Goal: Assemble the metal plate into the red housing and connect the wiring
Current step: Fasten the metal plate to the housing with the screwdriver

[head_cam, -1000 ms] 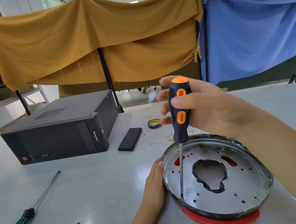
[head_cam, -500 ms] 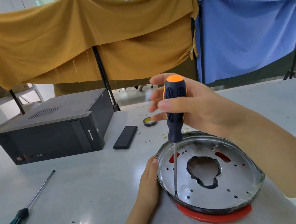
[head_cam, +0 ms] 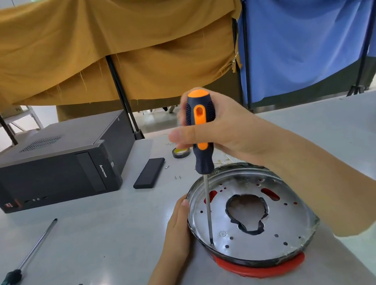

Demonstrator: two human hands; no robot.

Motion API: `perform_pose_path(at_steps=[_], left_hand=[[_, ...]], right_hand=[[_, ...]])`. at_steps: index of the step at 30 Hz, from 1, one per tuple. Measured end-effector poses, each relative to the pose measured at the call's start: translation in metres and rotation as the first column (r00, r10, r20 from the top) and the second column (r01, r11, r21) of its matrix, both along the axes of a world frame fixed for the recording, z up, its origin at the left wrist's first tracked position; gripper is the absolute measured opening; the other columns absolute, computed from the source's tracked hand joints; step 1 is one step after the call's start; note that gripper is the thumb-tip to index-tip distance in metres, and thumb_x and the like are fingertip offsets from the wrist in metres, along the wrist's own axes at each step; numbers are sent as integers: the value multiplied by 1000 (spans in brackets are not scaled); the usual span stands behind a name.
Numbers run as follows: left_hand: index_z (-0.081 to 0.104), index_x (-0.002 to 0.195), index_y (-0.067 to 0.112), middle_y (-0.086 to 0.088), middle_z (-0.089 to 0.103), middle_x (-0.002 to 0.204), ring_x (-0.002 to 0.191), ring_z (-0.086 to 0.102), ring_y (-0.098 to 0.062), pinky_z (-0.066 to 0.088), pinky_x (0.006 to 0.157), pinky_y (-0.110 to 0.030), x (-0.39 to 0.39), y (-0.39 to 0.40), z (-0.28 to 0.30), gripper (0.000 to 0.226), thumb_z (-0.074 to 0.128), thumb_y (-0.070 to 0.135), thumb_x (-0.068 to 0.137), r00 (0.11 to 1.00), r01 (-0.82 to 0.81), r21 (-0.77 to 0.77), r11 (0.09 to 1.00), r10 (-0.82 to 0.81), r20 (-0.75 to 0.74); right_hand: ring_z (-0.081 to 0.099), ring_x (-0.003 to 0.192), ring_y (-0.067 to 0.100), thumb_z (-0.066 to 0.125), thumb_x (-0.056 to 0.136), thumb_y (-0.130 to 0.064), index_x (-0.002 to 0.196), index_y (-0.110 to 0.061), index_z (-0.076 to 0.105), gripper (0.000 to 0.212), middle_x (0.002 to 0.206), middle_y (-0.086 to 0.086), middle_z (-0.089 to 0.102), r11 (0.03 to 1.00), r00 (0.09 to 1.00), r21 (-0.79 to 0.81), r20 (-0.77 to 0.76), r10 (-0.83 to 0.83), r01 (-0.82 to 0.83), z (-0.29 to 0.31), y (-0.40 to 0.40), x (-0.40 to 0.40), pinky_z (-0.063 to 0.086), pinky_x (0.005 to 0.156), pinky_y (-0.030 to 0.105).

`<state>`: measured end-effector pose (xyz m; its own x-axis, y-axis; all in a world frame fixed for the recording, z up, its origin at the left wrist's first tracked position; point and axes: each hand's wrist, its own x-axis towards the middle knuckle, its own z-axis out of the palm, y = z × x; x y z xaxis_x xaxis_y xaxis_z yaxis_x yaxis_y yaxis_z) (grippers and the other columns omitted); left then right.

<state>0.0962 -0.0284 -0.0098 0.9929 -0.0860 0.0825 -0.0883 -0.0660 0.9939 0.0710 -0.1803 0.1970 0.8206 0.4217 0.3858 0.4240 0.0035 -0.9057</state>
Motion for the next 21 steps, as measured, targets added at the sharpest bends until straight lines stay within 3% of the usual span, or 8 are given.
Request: perform_pose_path(at_steps=[3,6,10,12,14,17,19,21], left_hand=[[66,117,33,12,70,117,116,62,-13,46,102,-38,0,0,-1,40,37,51,97,1000,-10,-1,1000,10,0],[65,119,34,10,68,121,118,61,-14,44,105,-44,1,0,0,46,35,56,93,1000,14,-3,1000,-14,-5],[63,124,28,4,67,125,121,60,-17,42,108,-49,2,0,0,47,35,53,95,999,32,-28,999,-32,-7],[62,126,28,4,67,126,122,59,-18,41,108,-49,2,0,0,49,34,54,95,999,39,-21,999,-39,-5],[62,125,27,3,67,125,121,59,-19,41,108,-50,2,0,-1,51,34,56,94,999,33,-8,999,-33,-1],[63,123,25,1,68,123,120,60,-21,41,108,-51,2,0,-1,51,34,56,94,999,30,-6,1000,-30,-14],[63,124,27,3,68,124,121,60,-20,41,108,-50,2,0,-1,51,35,57,94,999,35,-22,999,-35,-31],[64,123,28,4,68,124,120,60,-18,41,108,-49,2,0,0,50,36,57,93,999,29,-29,999,-30,-22]], right_hand=[[63,99,21,57,81,-4,123,-18,51,44,107,4,59,929,929,122,-90,360,-348,1,-9,-2,49,96,45],[63,104,27,51,88,1,127,-10,50,41,114,6,63,901,903,104,-39,428,-422,-3,-16,-3,46,100,48],[70,85,31,74,77,-13,106,-8,57,34,92,6,71,999,997,0,63,44,-44,-3,-7,2,57,83,45],[71,72,24,80,72,-18,92,-11,50,37,80,8,69,982,970,-1,158,-184,187,-6,2,4,59,71,43],[66,62,16,80,72,-20,86,-16,44,38,75,7,61,965,946,18,191,-262,263,-9,8,8,58,62,35],[62,72,15,73,75,-21,100,-18,51,33,84,4,58,1000,999,-1,30,20,-20,-5,3,9,52,68,30],[63,91,21,60,84,-12,118,-18,53,35,98,2,64,953,953,46,-47,300,-298,-3,-6,6,51,79,34],[64,101,28,52,88,-6,124,-13,52,37,107,4,67,903,902,77,-64,427,-422,-4,-12,2,51,86,36]])
